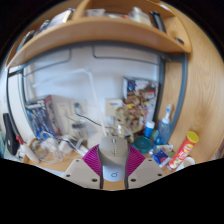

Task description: Arrange mouse

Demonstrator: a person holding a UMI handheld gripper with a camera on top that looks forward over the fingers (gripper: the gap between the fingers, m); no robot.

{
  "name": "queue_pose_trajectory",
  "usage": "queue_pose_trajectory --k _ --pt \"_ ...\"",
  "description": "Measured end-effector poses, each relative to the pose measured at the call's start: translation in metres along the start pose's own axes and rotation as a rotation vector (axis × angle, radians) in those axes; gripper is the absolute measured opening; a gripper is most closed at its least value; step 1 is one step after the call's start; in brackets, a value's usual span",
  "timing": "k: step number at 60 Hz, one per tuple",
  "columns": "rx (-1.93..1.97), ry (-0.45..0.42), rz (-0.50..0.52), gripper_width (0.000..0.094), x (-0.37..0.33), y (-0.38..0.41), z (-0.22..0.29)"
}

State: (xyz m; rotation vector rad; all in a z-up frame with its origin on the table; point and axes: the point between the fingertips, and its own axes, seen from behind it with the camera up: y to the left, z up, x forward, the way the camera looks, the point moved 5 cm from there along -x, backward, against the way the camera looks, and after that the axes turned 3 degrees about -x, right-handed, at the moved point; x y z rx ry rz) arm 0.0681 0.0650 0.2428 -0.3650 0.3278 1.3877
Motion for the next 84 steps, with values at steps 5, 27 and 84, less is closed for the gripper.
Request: queue_pose_trajectory --k 5,27,84 --pt "-0.012 -0.057 0.048 0.0279 -0.025 0.057 0.026" --pt "-0.095 0.126 0.278 0.0278 -0.008 0.295 -0.079" --pt "-0.084 0.29 0.306 0.0842 -0.053 0.317 -0.121"
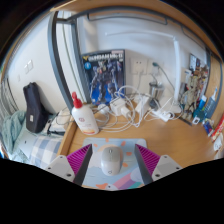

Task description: Arrange mouse

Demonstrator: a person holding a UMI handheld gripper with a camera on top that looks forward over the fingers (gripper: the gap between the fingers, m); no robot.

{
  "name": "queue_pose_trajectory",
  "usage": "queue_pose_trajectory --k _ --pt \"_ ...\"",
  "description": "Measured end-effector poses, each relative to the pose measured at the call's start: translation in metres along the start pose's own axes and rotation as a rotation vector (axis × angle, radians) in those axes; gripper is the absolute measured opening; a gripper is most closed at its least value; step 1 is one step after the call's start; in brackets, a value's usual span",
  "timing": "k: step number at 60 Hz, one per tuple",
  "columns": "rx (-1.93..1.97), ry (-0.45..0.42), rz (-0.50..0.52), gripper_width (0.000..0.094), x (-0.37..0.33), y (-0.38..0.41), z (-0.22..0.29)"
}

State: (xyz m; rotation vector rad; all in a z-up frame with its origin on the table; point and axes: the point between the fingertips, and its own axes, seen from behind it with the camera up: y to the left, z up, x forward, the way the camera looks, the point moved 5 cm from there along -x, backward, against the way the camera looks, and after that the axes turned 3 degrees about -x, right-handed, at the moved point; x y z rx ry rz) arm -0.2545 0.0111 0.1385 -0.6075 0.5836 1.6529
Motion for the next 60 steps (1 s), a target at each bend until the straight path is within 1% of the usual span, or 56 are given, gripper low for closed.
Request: queue_pose_trajectory --k 5,12,19,24,37,40,50,60 --pt "0.012 -0.05 -0.005 0.0837 -0.043 -0.014 0.025" --pt "0.03 -0.093 -0.032 0.0834 -0.101 -0.043 0.047" --pt "0.041 -0.126 -0.04 0.0829 -0.151 -0.075 0.055" --pt "0.051 -0.143 -0.065 0.0829 -0.18 -0.104 0.056" --pt "0.055 -0.188 -0.13 0.0827 -0.233 -0.168 0.045" --pt "0.052 -0.184 -0.139 0.0825 -0.24 -0.179 0.04" --pt "0.061 -0.171 -0.134 0.0826 -0.256 -0.207 0.021" --pt "0.075 -0.158 -0.096 0.0823 -0.264 -0.217 0.003"
